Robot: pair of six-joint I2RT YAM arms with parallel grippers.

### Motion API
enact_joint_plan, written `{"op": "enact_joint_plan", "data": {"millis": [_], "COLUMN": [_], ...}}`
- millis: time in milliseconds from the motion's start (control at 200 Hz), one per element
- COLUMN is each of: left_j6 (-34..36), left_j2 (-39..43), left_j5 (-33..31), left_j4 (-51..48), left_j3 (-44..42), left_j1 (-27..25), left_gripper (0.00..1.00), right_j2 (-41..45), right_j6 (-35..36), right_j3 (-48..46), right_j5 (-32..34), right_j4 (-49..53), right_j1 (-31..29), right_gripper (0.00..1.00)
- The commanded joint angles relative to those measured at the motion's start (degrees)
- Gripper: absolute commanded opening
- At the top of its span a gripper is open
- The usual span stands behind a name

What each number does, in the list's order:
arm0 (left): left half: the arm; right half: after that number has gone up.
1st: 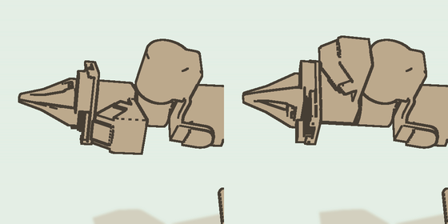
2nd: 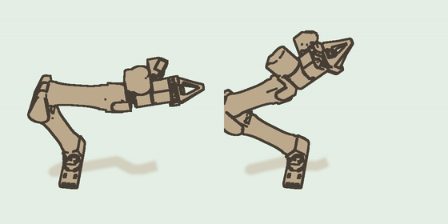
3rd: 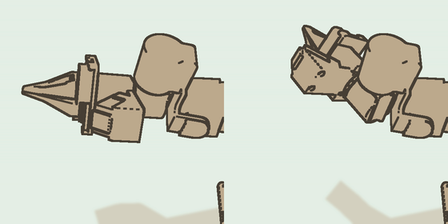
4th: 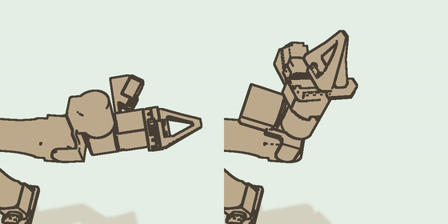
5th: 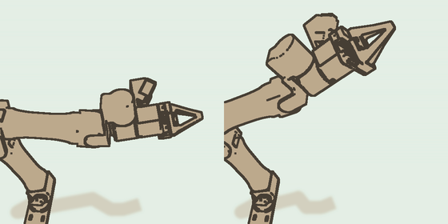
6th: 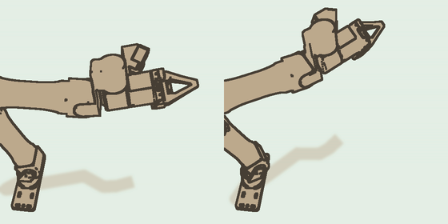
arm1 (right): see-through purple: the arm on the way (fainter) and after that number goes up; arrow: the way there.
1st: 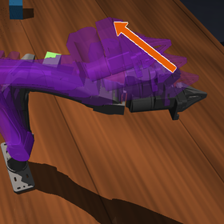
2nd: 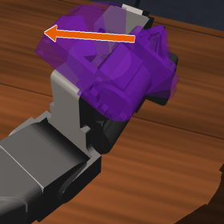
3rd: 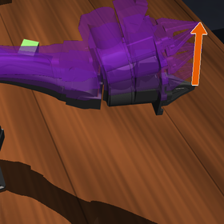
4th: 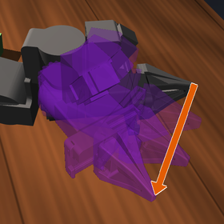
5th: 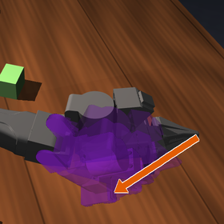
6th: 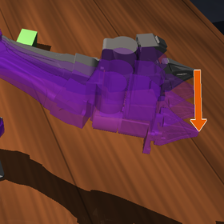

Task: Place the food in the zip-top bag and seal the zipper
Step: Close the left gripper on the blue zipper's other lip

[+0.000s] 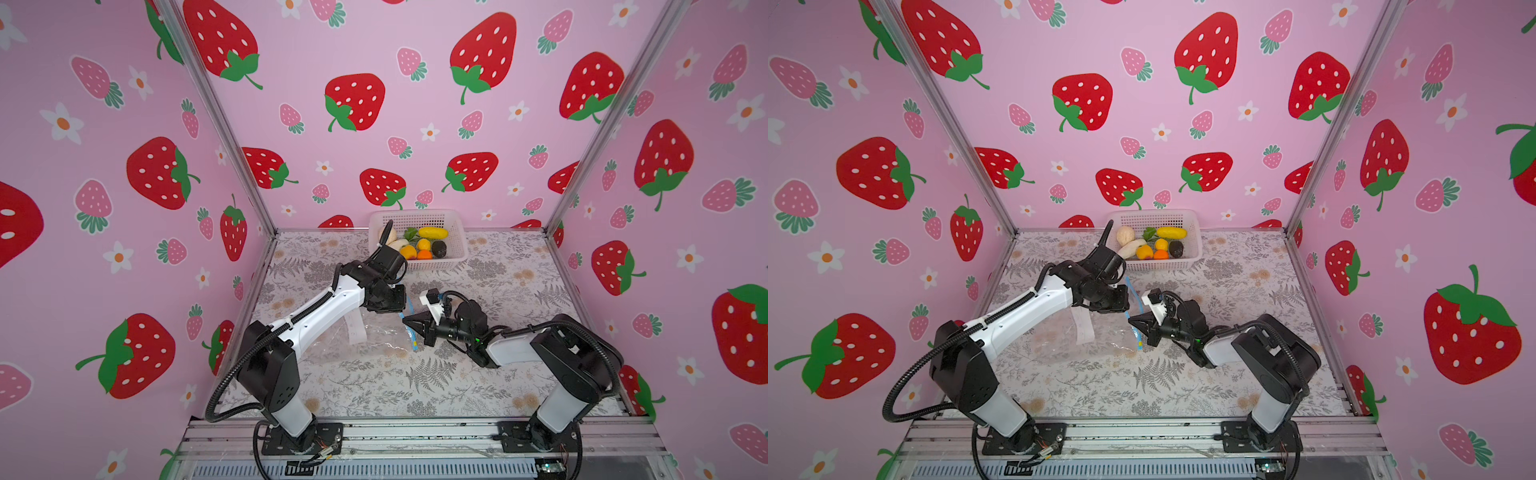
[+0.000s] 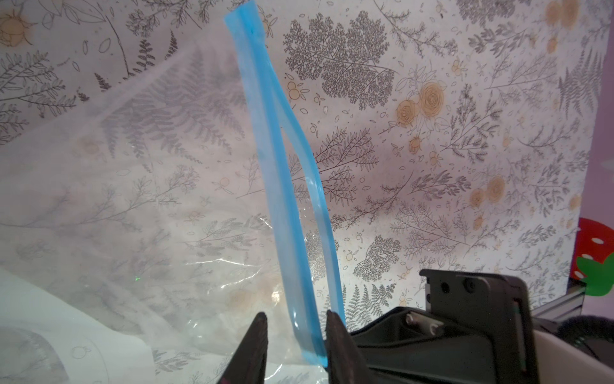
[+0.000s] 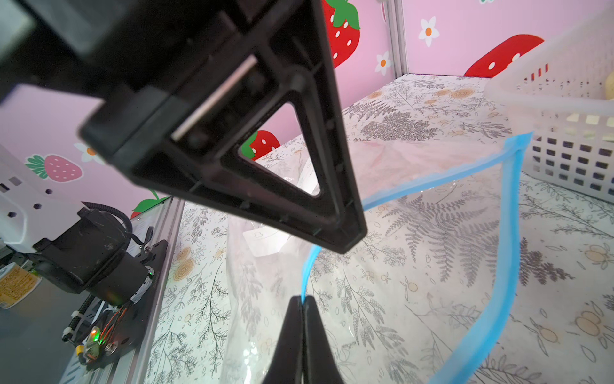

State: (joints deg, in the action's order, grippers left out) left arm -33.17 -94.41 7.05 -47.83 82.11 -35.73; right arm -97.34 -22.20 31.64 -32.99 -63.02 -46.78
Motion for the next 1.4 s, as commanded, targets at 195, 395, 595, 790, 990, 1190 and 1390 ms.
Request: {"op": "enact_joint_plan", "data": {"millis": [195, 395, 595, 790, 990, 1190, 1390], "left_j6": [0.1, 0.3, 0.4, 1.1, 2.9, 5.1, 4.9], "left_j2": [-1.0, -1.1, -1.1, -1.0, -2.0, -3.9, -5.7], "left_j5": [-1.6, -1.9, -2.3, -3.2, -5.9, -8.5, -10.0], "left_j4": [-2.1, -2.3, -2.9, -4.2, -7.9, -11.9, -14.6], "left_j3": [1.9, 1.6, 1.8, 2.2, 5.1, 8.8, 12.2], "left_j1": [-1.1, -1.0, -1.0, -1.0, -1.2, -1.3, -2.2], "left_gripper": [0.26, 0.16, 0.09, 0.14, 0.36, 0.43, 0.48], "right_j2": [-1.4, -1.7, -1.6, -1.6, -0.9, -0.8, -1.0], "right_j6": [0.5, 0.2, 0.3, 1.6, 6.6, 16.4, 22.7], "right_j3": [1.9, 2.2, 2.4, 2.3, 2.5, 2.1, 1.6], "right_j5": [0.2, 0.1, 0.2, 0.5, 1.6, 6.1, 10.6], "right_j4": [-2.3, -2.5, -2.5, -2.2, -0.7, -0.4, -1.8], "right_j1": [-0.5, -0.5, -0.7, -0.9, -1.3, -2.0, -3.7], "right_gripper": [0.0, 0.0, 0.0, 0.0, 0.0, 0.0, 0.0]}}
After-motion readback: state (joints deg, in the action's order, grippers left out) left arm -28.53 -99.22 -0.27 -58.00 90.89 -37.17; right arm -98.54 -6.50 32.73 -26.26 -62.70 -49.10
